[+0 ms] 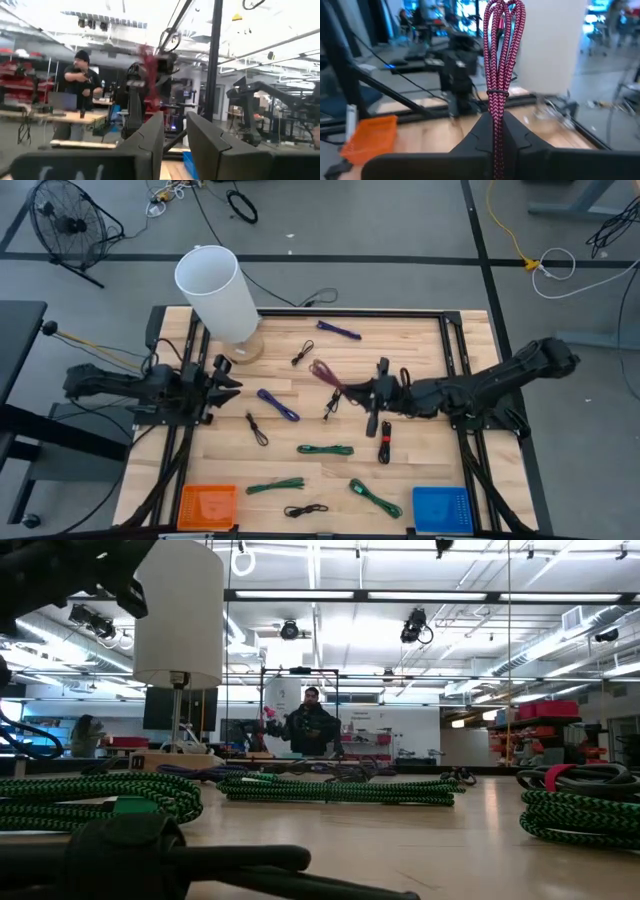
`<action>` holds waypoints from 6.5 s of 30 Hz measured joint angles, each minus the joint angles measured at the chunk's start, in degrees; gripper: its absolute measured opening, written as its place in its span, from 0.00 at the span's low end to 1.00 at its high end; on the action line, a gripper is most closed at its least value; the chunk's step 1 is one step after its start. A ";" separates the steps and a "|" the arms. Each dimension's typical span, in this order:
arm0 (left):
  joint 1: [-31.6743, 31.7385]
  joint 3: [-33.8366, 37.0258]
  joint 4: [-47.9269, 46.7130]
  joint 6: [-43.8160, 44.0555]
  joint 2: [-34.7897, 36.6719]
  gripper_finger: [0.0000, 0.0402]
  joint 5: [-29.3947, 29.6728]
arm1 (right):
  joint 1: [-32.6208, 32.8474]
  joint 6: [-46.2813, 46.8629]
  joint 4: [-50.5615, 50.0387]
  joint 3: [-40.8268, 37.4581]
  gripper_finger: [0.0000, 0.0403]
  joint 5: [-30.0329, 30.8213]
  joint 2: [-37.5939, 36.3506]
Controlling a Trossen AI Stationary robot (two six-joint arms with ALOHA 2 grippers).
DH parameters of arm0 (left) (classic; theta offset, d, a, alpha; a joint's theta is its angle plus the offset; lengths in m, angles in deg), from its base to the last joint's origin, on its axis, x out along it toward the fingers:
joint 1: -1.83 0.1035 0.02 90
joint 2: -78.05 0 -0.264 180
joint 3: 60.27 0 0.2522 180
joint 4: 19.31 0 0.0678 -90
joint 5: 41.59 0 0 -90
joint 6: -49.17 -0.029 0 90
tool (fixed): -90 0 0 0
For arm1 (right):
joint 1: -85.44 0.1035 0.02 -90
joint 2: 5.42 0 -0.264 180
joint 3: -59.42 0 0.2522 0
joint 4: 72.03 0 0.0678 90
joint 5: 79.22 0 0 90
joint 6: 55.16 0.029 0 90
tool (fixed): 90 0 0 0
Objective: Pick & Place USB Port
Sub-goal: Put the red patterned charger cable into the orange bin, then put the bottom blue patterned charger cable into the orange bin
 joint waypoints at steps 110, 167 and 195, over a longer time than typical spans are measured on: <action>-47.95 -44.99 -81.13 61.72 -42.33 0.05 -2.23 | 1.56 -8.59 -3.58 6.39 0.37 19.48 7.21; -24.30 -45.03 -85.98 11.56 -52.60 0.07 25.65 | -0.65 -7.06 -4.73 6.37 0.37 18.87 7.21; 1.99 -44.98 -71.34 -16.52 -64.06 0.34 15.08 | -0.65 -5.56 -5.70 6.32 0.37 15.88 7.23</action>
